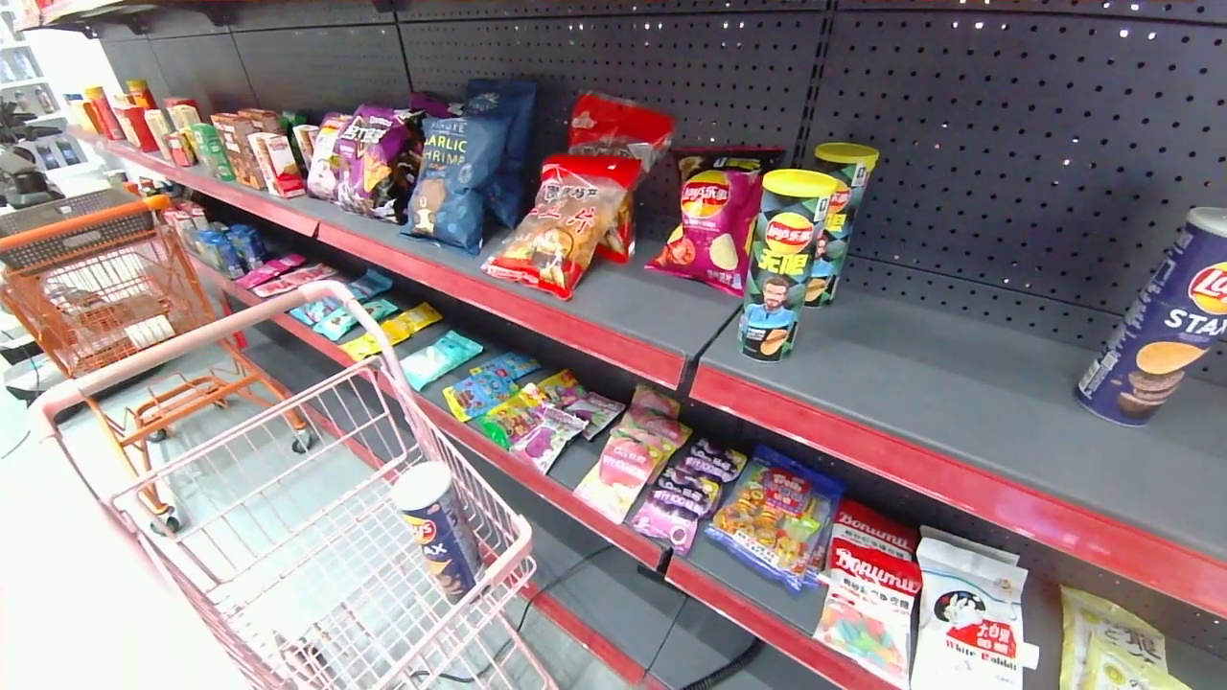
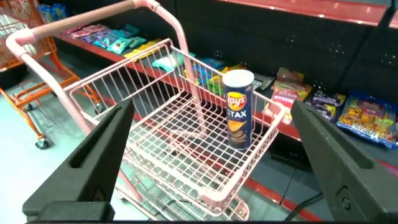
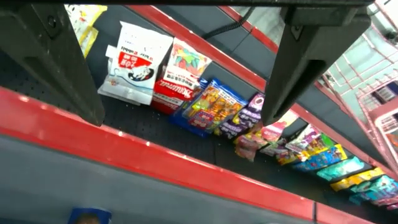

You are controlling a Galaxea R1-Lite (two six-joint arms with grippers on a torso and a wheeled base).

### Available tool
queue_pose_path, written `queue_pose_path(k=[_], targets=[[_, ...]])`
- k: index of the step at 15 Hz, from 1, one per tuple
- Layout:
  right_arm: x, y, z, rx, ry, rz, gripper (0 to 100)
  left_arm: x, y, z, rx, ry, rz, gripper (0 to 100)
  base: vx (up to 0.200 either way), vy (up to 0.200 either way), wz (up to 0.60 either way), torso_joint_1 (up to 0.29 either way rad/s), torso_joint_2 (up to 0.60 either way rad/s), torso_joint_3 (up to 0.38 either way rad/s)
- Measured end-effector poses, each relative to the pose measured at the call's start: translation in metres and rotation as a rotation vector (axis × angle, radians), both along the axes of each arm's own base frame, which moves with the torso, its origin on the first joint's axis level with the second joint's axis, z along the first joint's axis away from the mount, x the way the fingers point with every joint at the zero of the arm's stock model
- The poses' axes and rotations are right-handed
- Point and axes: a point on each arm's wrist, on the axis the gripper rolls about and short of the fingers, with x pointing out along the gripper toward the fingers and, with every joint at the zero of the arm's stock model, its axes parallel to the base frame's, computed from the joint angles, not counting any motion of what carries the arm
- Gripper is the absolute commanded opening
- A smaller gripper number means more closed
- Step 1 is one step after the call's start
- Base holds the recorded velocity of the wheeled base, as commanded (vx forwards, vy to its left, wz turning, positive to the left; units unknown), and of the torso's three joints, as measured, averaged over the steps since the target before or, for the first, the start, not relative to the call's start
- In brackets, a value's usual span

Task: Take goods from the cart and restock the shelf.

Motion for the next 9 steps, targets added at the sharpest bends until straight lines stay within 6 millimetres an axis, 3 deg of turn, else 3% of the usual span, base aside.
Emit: queue_pose_path(k=[9], targets=[[0.0,0.0,-0.0001,0.0,0.001,0.0,100,0.0,0.0,0.0001,0.0,0.0,0.0,100,0.0,0.0,0.0,-0.183,0.49,0.296]])
